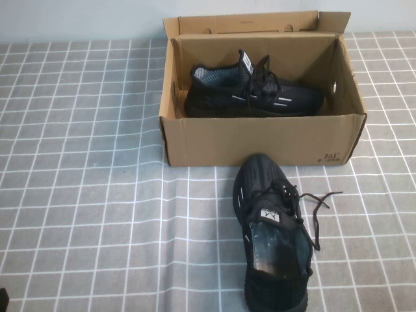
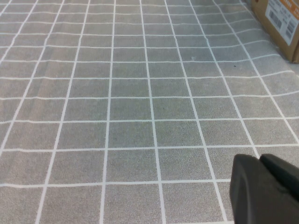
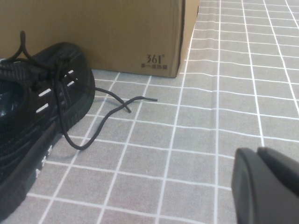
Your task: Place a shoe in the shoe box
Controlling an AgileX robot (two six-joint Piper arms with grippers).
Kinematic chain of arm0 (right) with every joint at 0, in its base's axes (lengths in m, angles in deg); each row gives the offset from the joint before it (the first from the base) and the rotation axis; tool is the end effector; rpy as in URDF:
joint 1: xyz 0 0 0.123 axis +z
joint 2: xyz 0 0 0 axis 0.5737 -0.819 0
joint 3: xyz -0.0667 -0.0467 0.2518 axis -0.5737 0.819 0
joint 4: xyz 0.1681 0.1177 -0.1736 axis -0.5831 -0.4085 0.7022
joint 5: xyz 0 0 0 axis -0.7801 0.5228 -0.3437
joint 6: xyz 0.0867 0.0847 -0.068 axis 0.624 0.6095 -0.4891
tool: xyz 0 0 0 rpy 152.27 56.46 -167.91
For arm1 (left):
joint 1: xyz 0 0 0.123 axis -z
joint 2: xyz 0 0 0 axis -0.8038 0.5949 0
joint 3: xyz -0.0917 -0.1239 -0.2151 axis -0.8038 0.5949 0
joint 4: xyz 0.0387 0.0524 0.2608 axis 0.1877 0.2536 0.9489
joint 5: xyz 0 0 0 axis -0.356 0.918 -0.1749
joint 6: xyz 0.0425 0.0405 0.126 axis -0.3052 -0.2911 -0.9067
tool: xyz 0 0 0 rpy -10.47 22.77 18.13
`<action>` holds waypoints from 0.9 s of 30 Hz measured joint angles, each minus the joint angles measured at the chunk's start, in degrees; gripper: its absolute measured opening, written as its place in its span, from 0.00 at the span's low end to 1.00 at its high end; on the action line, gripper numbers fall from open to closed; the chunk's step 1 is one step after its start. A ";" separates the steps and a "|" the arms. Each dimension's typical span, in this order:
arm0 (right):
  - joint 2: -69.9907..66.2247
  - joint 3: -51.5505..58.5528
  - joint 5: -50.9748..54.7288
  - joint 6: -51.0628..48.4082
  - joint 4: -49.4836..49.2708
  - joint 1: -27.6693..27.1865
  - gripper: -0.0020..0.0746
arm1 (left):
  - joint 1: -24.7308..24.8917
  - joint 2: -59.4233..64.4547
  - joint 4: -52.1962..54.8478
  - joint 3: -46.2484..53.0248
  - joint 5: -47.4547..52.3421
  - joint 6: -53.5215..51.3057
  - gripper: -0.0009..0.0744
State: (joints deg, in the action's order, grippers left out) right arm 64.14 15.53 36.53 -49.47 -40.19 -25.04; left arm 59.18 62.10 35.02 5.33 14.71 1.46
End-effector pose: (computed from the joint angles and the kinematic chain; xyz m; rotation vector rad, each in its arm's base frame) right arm 0.1340 0.0328 0.1624 -0.1808 1.8307 0.2015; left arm 0.1352 -0.0121 0.1555 0.1020 1.8824 -0.0489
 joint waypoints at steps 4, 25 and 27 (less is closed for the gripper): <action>0.00 0.00 0.00 0.00 0.00 0.00 0.01 | 0.00 0.00 0.00 0.00 0.00 0.00 0.01; 0.00 0.00 0.00 0.00 0.00 0.00 0.01 | 0.00 0.00 0.00 0.00 0.00 0.00 0.01; 0.00 0.00 -0.66 0.00 0.00 0.00 0.01 | 0.00 0.00 0.00 0.00 0.00 0.00 0.01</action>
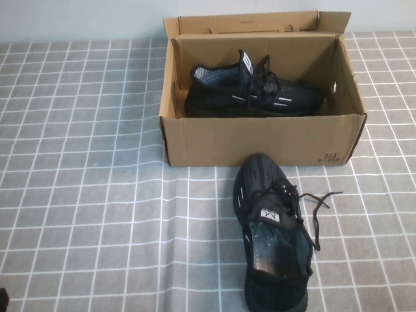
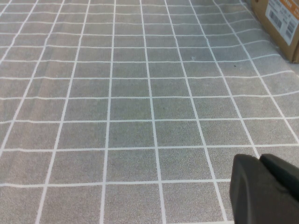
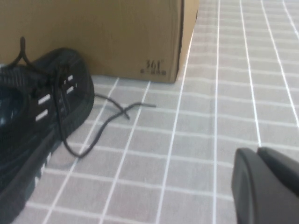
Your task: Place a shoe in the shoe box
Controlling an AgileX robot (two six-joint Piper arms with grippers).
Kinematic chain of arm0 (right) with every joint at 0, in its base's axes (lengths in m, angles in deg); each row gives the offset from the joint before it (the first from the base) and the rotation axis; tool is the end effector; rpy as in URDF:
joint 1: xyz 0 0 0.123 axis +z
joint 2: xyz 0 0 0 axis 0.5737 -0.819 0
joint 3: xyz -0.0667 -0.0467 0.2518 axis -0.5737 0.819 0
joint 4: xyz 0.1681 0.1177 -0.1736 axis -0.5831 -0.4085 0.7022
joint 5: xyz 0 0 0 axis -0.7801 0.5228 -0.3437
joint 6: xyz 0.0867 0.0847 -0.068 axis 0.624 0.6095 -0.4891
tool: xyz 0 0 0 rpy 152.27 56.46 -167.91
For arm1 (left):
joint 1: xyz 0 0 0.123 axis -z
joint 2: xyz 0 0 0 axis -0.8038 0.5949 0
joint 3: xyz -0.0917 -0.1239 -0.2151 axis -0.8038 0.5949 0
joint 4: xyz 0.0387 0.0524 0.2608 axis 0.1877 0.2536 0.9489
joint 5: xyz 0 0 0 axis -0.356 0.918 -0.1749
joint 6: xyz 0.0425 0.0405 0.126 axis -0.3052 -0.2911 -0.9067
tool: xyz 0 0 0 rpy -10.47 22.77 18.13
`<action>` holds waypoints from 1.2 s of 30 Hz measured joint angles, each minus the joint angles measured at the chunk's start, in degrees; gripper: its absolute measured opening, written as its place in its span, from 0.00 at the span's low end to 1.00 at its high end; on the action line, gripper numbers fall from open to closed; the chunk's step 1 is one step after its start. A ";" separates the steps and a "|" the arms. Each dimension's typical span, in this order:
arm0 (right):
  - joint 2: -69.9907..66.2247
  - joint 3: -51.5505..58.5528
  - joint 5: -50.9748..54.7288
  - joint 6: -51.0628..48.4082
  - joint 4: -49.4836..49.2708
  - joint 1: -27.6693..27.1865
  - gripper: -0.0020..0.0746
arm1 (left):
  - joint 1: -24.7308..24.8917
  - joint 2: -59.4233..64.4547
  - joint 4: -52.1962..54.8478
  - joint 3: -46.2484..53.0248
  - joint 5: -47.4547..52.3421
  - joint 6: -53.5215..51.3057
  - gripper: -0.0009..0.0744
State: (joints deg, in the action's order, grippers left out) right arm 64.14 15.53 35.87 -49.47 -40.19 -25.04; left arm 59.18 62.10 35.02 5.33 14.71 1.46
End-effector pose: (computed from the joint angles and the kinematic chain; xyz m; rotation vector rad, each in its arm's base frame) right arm 0.1345 0.0326 0.1639 -0.1781 1.8195 0.2005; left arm 0.1352 -0.0121 0.1555 0.1020 1.8824 -0.0489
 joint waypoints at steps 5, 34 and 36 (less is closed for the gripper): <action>0.00 0.00 -5.67 0.00 -5.60 0.00 0.01 | 0.00 0.00 0.00 0.00 0.00 0.00 0.01; -16.58 -17.31 12.36 0.00 -37.88 0.00 0.01 | 0.00 0.00 0.00 0.00 0.00 0.00 0.01; -23.83 -21.58 19.11 0.00 -34.44 0.00 0.01 | 0.00 0.00 0.00 0.00 0.00 0.00 0.01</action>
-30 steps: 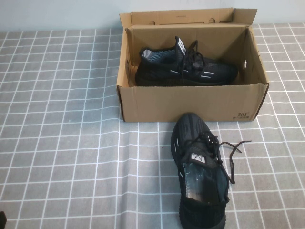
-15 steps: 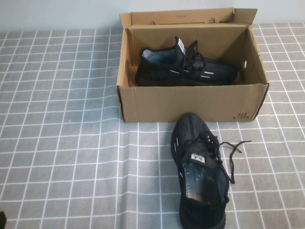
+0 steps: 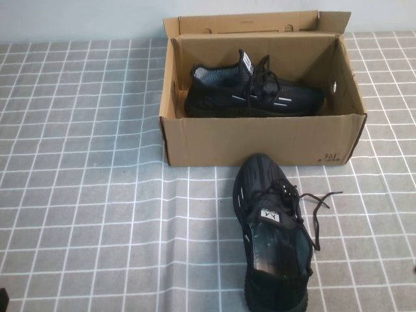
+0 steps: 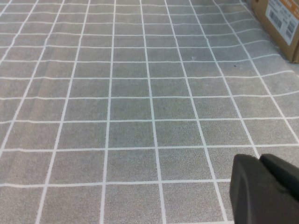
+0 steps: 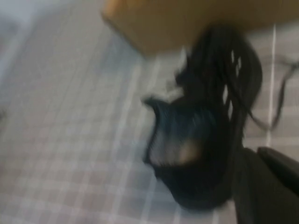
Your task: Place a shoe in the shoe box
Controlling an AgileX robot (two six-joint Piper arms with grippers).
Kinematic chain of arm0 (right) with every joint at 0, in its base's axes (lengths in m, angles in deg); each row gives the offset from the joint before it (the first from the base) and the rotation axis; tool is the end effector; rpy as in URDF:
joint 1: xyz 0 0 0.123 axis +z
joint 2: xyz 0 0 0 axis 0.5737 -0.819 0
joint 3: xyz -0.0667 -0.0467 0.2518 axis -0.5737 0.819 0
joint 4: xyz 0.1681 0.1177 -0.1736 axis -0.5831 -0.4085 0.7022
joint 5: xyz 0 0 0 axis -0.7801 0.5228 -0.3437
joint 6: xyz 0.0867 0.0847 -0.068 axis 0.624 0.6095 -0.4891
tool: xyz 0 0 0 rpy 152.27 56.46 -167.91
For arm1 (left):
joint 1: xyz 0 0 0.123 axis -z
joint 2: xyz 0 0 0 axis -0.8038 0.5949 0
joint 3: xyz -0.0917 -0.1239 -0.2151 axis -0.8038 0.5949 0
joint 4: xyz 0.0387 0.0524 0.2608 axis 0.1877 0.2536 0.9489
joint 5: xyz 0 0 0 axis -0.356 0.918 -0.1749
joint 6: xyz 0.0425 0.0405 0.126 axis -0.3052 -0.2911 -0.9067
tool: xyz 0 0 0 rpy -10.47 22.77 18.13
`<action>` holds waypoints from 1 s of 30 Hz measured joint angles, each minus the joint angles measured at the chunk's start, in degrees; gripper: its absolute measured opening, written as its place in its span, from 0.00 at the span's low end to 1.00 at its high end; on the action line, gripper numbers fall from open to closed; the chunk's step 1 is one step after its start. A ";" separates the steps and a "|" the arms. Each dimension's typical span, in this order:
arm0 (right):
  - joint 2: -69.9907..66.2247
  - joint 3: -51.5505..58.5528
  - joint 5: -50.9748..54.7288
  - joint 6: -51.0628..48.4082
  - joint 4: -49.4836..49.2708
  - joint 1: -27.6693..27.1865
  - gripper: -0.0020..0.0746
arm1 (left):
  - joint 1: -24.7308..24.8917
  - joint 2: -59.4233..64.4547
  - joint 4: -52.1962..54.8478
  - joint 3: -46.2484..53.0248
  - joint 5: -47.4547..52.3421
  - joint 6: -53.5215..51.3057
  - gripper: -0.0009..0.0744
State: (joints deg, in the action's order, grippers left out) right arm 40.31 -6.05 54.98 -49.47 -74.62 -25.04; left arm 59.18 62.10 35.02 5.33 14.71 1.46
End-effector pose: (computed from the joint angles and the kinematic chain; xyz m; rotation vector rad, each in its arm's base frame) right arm 0.1407 0.0869 0.2348 0.0668 2.1054 0.8923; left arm 0.1352 -0.0121 0.1555 0.1020 1.8824 -0.0489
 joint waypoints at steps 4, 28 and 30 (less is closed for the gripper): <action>-13.80 -8.23 9.02 -2.14 7.69 0.00 0.01 | 0.00 0.00 0.00 0.00 0.00 0.00 0.01; -54.58 -45.56 19.63 -18.16 32.17 33.05 0.28 | 0.00 0.00 0.00 0.00 0.00 0.00 0.01; -55.21 -45.70 18.02 -20.42 33.61 34.30 0.45 | 0.00 0.00 0.00 0.00 0.00 0.00 0.01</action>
State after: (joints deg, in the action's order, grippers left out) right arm -14.91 -51.74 73.01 -69.88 -41.01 9.26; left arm 59.18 62.10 35.02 5.33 14.71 1.46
